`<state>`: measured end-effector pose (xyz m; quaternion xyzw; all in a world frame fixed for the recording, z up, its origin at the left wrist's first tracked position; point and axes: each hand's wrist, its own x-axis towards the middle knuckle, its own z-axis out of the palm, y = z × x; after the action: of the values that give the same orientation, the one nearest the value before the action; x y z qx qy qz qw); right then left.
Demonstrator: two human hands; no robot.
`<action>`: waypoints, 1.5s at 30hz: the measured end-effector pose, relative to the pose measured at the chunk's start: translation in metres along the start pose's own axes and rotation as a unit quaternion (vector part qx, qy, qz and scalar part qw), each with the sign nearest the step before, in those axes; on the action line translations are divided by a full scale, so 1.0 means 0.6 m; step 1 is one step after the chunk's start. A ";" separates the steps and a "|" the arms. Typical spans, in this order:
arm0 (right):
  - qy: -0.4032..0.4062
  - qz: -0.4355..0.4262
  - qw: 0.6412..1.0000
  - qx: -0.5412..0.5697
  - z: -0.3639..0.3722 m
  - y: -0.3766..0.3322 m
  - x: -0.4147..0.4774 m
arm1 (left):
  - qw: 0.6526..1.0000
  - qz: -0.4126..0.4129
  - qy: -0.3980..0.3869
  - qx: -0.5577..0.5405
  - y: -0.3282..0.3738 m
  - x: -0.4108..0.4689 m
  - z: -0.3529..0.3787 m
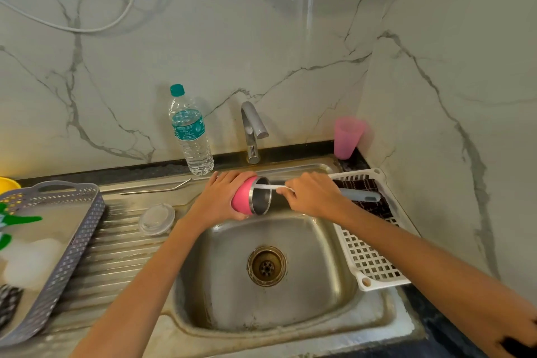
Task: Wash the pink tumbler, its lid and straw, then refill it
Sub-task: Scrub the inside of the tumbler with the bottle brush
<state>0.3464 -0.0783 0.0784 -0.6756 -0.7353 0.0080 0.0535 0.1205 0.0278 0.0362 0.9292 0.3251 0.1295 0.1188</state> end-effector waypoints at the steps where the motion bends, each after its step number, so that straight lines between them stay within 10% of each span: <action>1: -0.009 0.013 1.000 0.018 0.010 -0.002 -0.001 | 1.000 -0.002 -0.001 -0.003 0.001 0.001 0.000; 45: -0.134 -0.017 0.990 0.049 -0.036 -0.044 -0.049 | 0.997 -0.017 0.008 0.069 -0.063 -0.048 0.020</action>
<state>0.3245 -0.1110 0.1000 -0.6524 -0.7459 0.1338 -0.0124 0.0807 0.0365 0.0089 0.9285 0.3501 0.1117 0.0539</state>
